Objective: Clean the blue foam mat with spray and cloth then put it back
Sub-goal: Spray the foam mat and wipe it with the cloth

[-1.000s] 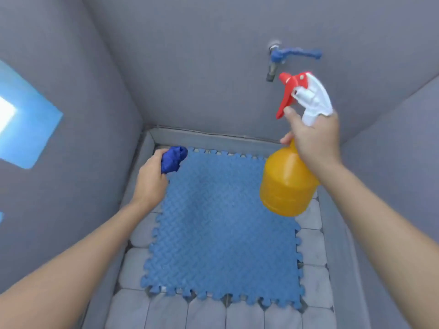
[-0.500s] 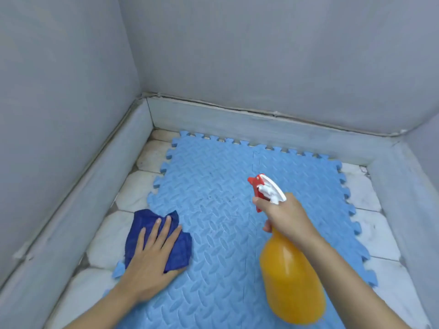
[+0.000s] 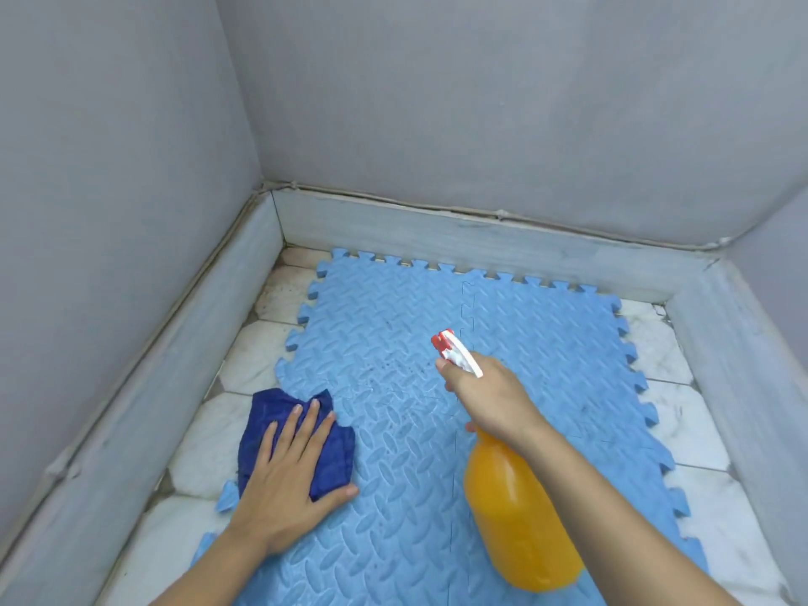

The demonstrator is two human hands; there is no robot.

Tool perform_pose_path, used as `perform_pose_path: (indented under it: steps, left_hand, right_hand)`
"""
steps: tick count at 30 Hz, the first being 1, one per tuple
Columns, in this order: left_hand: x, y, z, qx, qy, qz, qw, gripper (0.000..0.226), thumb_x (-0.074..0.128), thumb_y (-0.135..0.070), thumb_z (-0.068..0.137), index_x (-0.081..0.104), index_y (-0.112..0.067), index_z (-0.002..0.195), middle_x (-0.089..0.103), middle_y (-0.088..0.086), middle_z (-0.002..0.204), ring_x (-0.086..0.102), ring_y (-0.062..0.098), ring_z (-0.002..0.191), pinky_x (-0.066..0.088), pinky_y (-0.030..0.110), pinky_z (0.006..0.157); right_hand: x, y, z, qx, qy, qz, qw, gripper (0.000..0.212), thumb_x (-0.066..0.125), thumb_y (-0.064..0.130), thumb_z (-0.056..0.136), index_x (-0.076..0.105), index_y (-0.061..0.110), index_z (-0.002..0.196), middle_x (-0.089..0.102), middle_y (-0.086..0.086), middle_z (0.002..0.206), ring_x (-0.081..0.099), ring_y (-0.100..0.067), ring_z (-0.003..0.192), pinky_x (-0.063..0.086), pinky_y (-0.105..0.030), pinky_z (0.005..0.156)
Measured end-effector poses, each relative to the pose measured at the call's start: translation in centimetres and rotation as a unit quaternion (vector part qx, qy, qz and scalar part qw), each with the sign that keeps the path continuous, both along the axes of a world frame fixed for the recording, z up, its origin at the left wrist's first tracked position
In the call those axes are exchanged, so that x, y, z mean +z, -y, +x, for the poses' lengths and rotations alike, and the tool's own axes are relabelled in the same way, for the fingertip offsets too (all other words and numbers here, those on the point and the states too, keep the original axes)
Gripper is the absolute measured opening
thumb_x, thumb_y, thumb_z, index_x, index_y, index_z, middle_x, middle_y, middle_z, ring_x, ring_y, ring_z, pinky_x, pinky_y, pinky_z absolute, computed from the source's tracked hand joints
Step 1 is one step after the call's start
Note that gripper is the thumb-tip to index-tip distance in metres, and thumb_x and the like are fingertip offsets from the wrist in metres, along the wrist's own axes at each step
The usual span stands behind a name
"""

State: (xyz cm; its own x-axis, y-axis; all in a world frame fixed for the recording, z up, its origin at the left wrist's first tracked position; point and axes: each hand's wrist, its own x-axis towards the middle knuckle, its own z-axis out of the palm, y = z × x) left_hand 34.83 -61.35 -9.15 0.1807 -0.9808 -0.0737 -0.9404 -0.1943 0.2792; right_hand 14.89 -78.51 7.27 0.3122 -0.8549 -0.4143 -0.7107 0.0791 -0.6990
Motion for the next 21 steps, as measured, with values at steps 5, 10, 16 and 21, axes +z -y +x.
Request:
perform_pose_path:
  steps: [5,10,16,21]
  left_hand:
    - [-0.3,0.0,0.3,-0.004,0.015,0.004,1.000,0.089,0.025,-0.081,0.082,0.014,-0.028,0.153,0.001,-0.005,0.162,-0.007,0.014,0.148,-0.001,0.044,0.118]
    - [-0.9,-1.0,1.2,0.000,0.028,-0.010,1.000,0.087,0.026,-0.079,0.083,0.019,-0.026,0.152,0.009,-0.002,0.161,-0.004,0.014,0.148,-0.002,0.040,0.118]
    - [-1.4,0.6,0.6,-0.019,0.007,-0.014,1.000,0.096,0.036,-0.083,0.069,0.039,-0.022,0.143,0.003,-0.011,0.161,0.000,0.009,0.148,0.003,0.037,0.117]
    - [-1.3,1.0,0.5,-0.008,0.004,-0.012,1.000,0.093,0.025,-0.085,0.073,0.039,-0.023,0.142,0.000,-0.016,0.160,-0.002,0.007,0.147,0.000,0.035,0.117]
  right_hand:
    - [-0.9,-0.8,-0.1,0.025,-0.026,-0.002,0.999,0.046,0.049,0.047,0.094,0.059,0.004,0.082,0.067,-0.014,0.083,0.064,-0.034,0.082,0.055,-0.050,0.081]
    - [-1.5,-0.3,-2.8,-0.053,-0.016,0.015,0.998,0.042,0.055,0.049,0.090,0.050,0.011,0.075,0.054,-0.006,0.070,0.054,-0.024,0.067,0.056,-0.053,0.080]
    - [-2.0,2.2,-11.0,-0.338,0.088,0.065,0.935,0.047,0.060,0.054,0.086,0.057,0.009,0.076,0.056,-0.006,0.066,0.056,-0.022,0.059,0.057,-0.039,0.064]
    - [-2.3,4.0,-16.0,-0.408,0.143,0.062,0.899,0.049,0.060,0.057,0.084,0.061,0.009,0.085,0.061,-0.009,0.076,0.061,-0.024,0.070,0.055,-0.038,0.063]
